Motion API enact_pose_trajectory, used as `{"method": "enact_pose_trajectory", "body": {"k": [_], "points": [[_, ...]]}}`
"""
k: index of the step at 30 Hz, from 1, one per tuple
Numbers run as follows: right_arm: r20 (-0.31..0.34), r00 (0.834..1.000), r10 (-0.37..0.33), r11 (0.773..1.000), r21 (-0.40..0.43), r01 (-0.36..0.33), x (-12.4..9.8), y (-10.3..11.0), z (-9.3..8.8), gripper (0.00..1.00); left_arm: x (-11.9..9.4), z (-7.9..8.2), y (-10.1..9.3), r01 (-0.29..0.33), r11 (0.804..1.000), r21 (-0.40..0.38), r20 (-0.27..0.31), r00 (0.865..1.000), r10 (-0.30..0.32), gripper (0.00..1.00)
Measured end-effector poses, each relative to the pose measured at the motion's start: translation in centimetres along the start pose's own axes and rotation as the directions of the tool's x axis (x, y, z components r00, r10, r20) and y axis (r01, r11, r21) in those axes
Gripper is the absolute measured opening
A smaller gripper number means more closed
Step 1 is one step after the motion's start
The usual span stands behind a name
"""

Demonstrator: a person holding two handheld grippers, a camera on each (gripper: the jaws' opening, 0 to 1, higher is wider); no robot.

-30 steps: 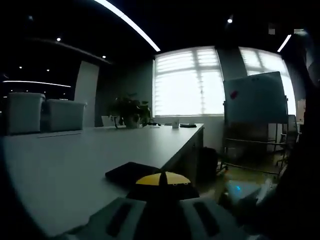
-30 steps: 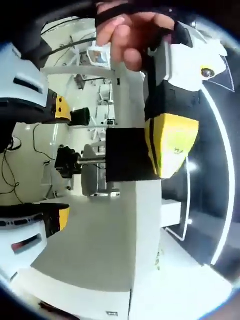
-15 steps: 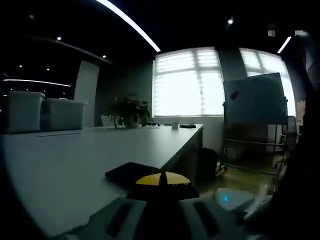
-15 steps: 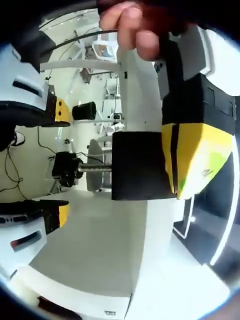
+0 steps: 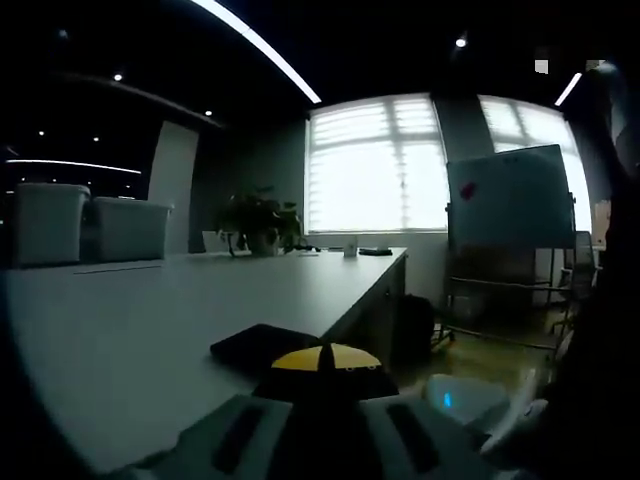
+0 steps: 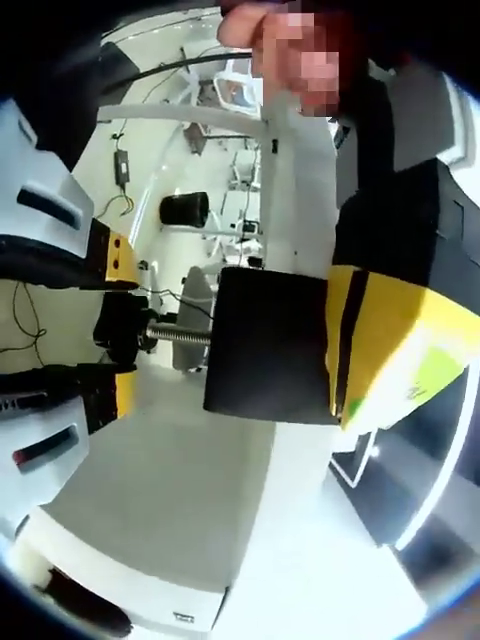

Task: Clamp the fixed fixture on the desktop, loosen the retaining clip, secure it to the edge of the desk, and tighten the retaining clip.

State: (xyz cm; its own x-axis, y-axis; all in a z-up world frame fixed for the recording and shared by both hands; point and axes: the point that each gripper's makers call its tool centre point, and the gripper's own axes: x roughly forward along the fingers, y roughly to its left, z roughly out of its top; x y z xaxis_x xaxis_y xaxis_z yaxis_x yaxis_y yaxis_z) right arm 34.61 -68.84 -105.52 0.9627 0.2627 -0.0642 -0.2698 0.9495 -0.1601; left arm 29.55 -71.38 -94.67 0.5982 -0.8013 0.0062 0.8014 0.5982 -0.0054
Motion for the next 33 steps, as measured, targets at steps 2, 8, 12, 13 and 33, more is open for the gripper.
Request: {"method": "enact_pose_trajectory", "body": {"k": [2, 8, 12, 13, 33], "points": [[-0.005, 1.0, 0.011, 1.0, 0.014, -0.011, 0.0, -0.1, 0.0, 0.25, 0.0, 0.0, 0.0, 0.0, 1.0, 0.0, -0.001, 1.0, 0.0, 0.01], [0.01, 0.982, 0.19, 0.982, 0.017, -0.19, 0.5, 0.5, 0.0, 0.25, 0.0, -0.2, -0.1, -0.001, 1.0, 0.009, -0.008, 1.0, 0.001, 0.01], [0.027, 0.925, 0.379, 0.924, 0.035, -0.38, 0.2, 1.1, 0.0, 0.24, 0.0, -0.2, -0.1, -0.002, 1.0, 0.013, -0.013, 1.0, 0.002, 0.01], [0.034, 0.895, 0.444, 0.896, -0.019, -0.444, 0.1, 1.2, 0.1, 0.24, 0.0, -0.2, -0.1, -0.005, 1.0, 0.01, -0.016, 1.0, 0.006, 0.01], [0.076, 0.767, 0.637, 0.767, 0.031, -0.64, -0.2, 1.2, 0.4, 0.34, 0.1, -0.5, -0.1, -0.019, 0.999, 0.029, -0.052, 0.998, 0.021, 0.01]]}}
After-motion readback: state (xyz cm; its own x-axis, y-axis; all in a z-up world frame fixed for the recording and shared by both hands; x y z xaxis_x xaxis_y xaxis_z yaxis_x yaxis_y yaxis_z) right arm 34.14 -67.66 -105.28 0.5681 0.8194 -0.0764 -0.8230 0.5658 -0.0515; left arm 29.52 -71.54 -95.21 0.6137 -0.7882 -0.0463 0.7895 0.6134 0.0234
